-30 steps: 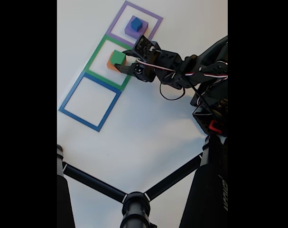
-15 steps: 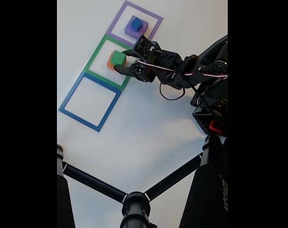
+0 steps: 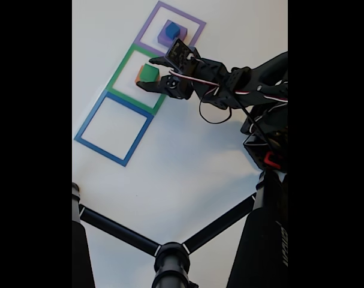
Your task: Tower of hanoi
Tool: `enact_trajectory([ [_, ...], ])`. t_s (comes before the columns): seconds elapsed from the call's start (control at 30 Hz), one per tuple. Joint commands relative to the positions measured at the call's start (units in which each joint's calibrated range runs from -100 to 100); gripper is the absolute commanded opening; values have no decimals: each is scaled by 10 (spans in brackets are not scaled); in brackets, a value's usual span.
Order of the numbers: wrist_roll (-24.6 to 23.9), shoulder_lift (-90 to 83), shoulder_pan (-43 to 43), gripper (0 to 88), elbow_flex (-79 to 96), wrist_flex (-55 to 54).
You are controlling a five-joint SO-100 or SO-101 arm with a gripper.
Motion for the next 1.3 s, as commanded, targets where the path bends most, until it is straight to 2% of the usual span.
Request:
enact_trajectory([
  [0.0,2,-126,-11,119,-59,166],
  [0.1,2,-197,-9,11,-89,286],
  [0.23,2,-295,20,10,-123,467],
  [0.43,2,-381,92,10,-326,856],
  [0.7,2,-374,198,10,-605,1146],
  [0.9,2,-361,240,10,-700,1247],
  [1.1,2,-364,262,46,-671,1236],
  [1.17,2,-369,268,94,-631,1197],
  [1.27,2,-377,281,244,-545,1109],
])
